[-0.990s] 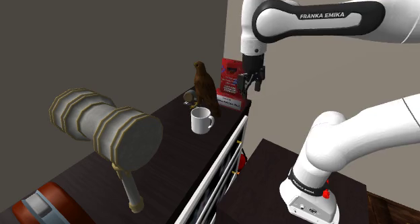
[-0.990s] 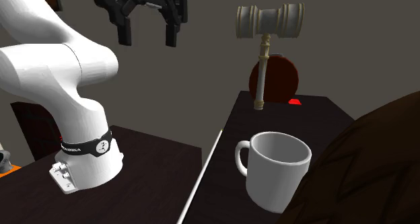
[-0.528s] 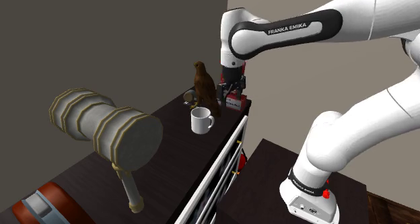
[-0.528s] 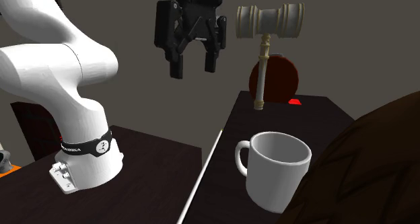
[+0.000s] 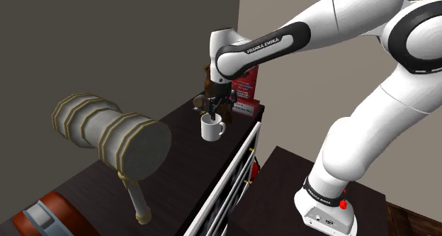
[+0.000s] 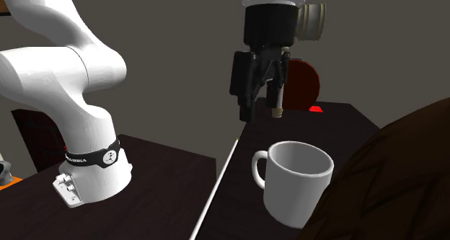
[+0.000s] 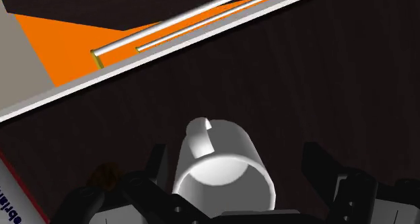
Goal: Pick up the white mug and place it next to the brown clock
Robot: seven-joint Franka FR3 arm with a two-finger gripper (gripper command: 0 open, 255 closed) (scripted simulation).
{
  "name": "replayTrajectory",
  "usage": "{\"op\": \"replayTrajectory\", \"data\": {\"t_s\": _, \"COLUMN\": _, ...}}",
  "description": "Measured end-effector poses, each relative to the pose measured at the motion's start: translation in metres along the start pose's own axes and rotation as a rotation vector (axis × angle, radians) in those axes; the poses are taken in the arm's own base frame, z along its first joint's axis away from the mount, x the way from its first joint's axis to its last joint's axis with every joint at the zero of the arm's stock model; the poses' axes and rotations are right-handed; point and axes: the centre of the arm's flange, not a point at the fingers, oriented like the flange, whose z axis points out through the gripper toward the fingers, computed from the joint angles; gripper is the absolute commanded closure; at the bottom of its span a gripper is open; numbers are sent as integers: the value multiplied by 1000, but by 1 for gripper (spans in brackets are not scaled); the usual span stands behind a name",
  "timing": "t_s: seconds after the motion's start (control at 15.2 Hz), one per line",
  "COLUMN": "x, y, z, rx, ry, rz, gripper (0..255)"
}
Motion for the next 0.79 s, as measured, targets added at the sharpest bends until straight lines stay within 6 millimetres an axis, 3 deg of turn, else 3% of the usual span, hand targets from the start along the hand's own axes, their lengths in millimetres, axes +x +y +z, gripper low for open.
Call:
{"op": "replayTrajectory", "data": {"t_s": 0.46, "x": 63, "y": -40, "z": 41, "rx": 13, "ry": 36, "rz": 39, "gripper": 0}}
{"op": "replayTrajectory", "data": {"t_s": 0.79, "x": 70, "y": -44, "z": 66, "rx": 14, "ry": 40, "rz": 43, "gripper": 0}}
